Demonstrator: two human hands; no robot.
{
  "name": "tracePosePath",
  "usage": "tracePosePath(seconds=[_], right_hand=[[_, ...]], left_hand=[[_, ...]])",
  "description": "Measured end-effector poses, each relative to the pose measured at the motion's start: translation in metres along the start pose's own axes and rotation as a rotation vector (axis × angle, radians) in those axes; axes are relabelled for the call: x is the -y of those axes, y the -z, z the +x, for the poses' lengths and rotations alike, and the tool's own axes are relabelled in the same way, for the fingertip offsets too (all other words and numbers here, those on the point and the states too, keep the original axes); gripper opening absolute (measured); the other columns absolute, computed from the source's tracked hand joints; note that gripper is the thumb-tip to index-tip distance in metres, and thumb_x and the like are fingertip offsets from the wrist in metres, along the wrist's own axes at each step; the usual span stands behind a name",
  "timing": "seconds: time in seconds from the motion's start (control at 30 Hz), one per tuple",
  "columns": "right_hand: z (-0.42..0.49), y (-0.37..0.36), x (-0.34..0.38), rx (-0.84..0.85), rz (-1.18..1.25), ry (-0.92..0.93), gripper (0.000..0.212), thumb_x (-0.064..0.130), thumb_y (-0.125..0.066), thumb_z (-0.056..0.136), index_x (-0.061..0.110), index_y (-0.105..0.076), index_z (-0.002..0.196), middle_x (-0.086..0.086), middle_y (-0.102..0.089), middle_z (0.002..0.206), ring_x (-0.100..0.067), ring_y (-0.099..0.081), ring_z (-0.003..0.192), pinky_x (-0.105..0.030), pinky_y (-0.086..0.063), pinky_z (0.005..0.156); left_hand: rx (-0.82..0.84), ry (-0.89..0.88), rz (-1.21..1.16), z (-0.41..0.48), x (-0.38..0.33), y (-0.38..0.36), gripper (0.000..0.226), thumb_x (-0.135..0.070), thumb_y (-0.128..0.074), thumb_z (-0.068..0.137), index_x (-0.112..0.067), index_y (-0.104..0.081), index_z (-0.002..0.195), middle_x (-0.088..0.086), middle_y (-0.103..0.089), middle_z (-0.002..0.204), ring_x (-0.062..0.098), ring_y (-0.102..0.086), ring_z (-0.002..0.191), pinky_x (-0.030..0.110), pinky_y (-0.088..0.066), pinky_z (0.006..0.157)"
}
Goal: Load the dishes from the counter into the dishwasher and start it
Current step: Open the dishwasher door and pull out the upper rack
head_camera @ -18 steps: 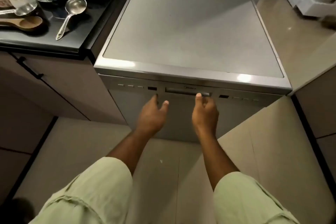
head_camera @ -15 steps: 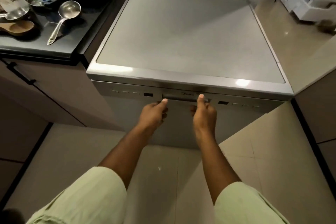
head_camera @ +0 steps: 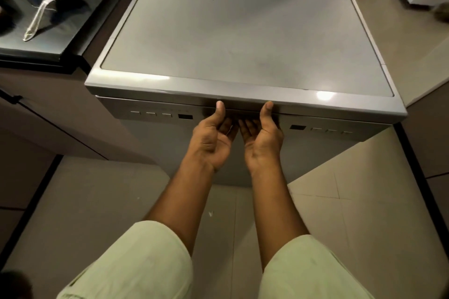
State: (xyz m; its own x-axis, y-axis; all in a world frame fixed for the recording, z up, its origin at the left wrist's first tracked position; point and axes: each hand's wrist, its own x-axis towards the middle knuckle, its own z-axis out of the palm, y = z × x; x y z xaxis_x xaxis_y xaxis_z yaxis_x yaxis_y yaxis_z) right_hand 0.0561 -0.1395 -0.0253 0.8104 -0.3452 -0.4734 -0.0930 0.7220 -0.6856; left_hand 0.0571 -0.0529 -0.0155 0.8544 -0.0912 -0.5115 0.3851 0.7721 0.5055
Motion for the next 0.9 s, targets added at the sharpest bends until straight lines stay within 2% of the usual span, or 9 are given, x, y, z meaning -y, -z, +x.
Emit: tracePosePath(seconds=[0.07, 0.33, 0.43, 0.53, 0.6, 0.67, 0.73, 0.8, 0.9], right_hand=[[0.001, 0.001, -0.002, 0.006, -0.029, 0.007, 0.033, 0.033, -0.061, 0.094, 0.007, -0.061, 0.115, -0.015, -0.067, 0.112, -0.026, -0.068, 0.096, -0.034, -0.058, 0.083], [0.001, 0.003, 0.001, 0.050, -0.181, 0.018, 0.024, 0.039, -0.053, 0.097, 0.016, -0.060, 0.101, -0.009, -0.068, 0.104, -0.028, -0.067, 0.103, -0.039, -0.057, 0.088], [-0.007, 0.000, -0.005, -0.078, -0.257, 0.017, 0.023, 0.039, -0.060, 0.094, 0.017, -0.055, 0.090, -0.006, -0.065, 0.089, -0.027, -0.067, 0.091, -0.044, -0.057, 0.087], [-0.013, 0.001, -0.001, -0.121, -0.325, -0.058, 0.031, 0.041, -0.065, 0.091, 0.013, -0.056, 0.101, -0.011, -0.067, 0.099, -0.029, -0.068, 0.094, -0.047, -0.057, 0.087], [-0.019, 0.005, 0.011, -0.104, -0.507, -0.128, 0.045, 0.047, -0.066, 0.089, 0.007, -0.060, 0.108, -0.013, -0.069, 0.098, -0.025, -0.068, 0.083, -0.043, -0.059, 0.081], [-0.028, 0.014, 0.024, -0.141, -0.728, -0.132, 0.045, 0.056, -0.070, 0.082, 0.011, -0.063, 0.089, -0.012, -0.070, 0.082, -0.023, -0.066, 0.066, -0.043, -0.061, 0.072], [-0.039, 0.023, 0.030, -0.243, -1.012, -0.004, 0.054, 0.066, -0.074, 0.070, 0.017, -0.054, 0.072, -0.008, -0.069, 0.069, -0.023, -0.068, 0.061, -0.046, -0.061, 0.066], [-0.054, 0.030, 0.027, -0.347, -1.296, 0.204, 0.062, 0.073, -0.073, 0.064, 0.014, -0.060, 0.077, -0.008, -0.071, 0.076, -0.028, -0.070, 0.070, -0.042, -0.059, 0.066], [-0.071, 0.034, 0.020, -0.310, -1.625, 0.569, 0.043, 0.053, -0.075, 0.078, 0.014, -0.066, 0.092, -0.009, -0.070, 0.094, -0.028, -0.066, 0.086, -0.036, -0.052, 0.069]], left_hand=[[-0.042, -0.013, 0.009, 0.005, 0.005, -0.001, 0.042, -0.022, -0.060, 0.095, -0.003, -0.056, 0.133, 0.015, -0.066, 0.118, 0.027, -0.062, 0.118, 0.034, -0.048, 0.102], [-0.159, -0.095, 0.119, 0.011, 0.014, -0.011, 0.030, -0.026, -0.058, 0.098, 0.000, -0.058, 0.113, 0.015, -0.069, 0.103, 0.023, -0.068, 0.099, 0.030, -0.054, 0.093], [-0.255, -0.076, 0.193, 0.006, 0.018, -0.014, 0.042, -0.034, -0.062, 0.096, 0.002, -0.056, 0.118, 0.020, -0.069, 0.111, 0.031, -0.068, 0.104, 0.039, -0.056, 0.093], [-0.267, 0.014, 0.274, -0.008, 0.013, -0.014, 0.026, -0.032, -0.062, 0.097, -0.009, -0.060, 0.107, 0.016, -0.069, 0.108, 0.030, -0.068, 0.103, 0.042, -0.056, 0.092], [-0.313, 0.053, 0.534, -0.017, 0.003, -0.008, 0.033, -0.042, -0.065, 0.093, -0.011, -0.063, 0.107, 0.010, -0.070, 0.104, 0.025, -0.067, 0.095, 0.033, -0.056, 0.071], [-0.378, -0.015, 0.905, -0.028, -0.009, -0.001, 0.047, -0.054, -0.070, 0.086, -0.010, -0.067, 0.102, 0.007, -0.073, 0.089, 0.020, -0.069, 0.078, 0.024, -0.051, 0.052], [-0.449, -0.225, 1.426, -0.037, -0.018, 0.003, 0.051, -0.065, -0.069, 0.080, -0.014, -0.067, 0.080, 0.002, -0.071, 0.071, 0.021, -0.068, 0.069, 0.029, -0.055, 0.062], [-0.467, -0.476, 1.890, -0.053, -0.021, 0.000, 0.047, -0.064, -0.069, 0.080, -0.018, -0.059, 0.071, 0.002, -0.066, 0.074, 0.022, -0.064, 0.074, 0.033, -0.051, 0.069], [-0.387, -0.703, 2.036, -0.070, -0.012, 0.001, 0.041, -0.049, -0.074, 0.083, -0.019, -0.059, 0.107, 0.005, -0.060, 0.110, 0.025, -0.057, 0.103, 0.038, -0.049, 0.078]])
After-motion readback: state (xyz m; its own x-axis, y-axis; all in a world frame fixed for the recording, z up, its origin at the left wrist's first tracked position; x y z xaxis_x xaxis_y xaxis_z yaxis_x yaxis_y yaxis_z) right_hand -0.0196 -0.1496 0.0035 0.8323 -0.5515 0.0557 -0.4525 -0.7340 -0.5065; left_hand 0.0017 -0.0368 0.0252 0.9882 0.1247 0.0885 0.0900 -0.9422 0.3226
